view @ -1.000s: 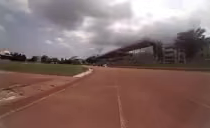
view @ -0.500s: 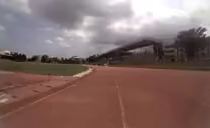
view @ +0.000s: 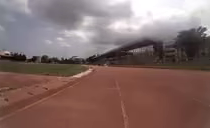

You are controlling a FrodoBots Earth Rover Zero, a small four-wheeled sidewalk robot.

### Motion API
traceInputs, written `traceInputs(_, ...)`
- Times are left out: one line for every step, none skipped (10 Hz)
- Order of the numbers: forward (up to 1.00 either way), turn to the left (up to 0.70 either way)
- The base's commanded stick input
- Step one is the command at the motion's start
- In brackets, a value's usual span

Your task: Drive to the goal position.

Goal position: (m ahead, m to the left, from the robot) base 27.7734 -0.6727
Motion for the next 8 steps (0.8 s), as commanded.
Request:
traceInputs(0.45,0.00)
traceInputs(0.45,0.00)
traceInputs(0.45,0.00)
traceInputs(0.45,0.00)
traceInputs(0.45,0.00)
traceInputs(0.45,0.00)
traceInputs(0.45,0.00)
traceInputs(0.45,0.00)
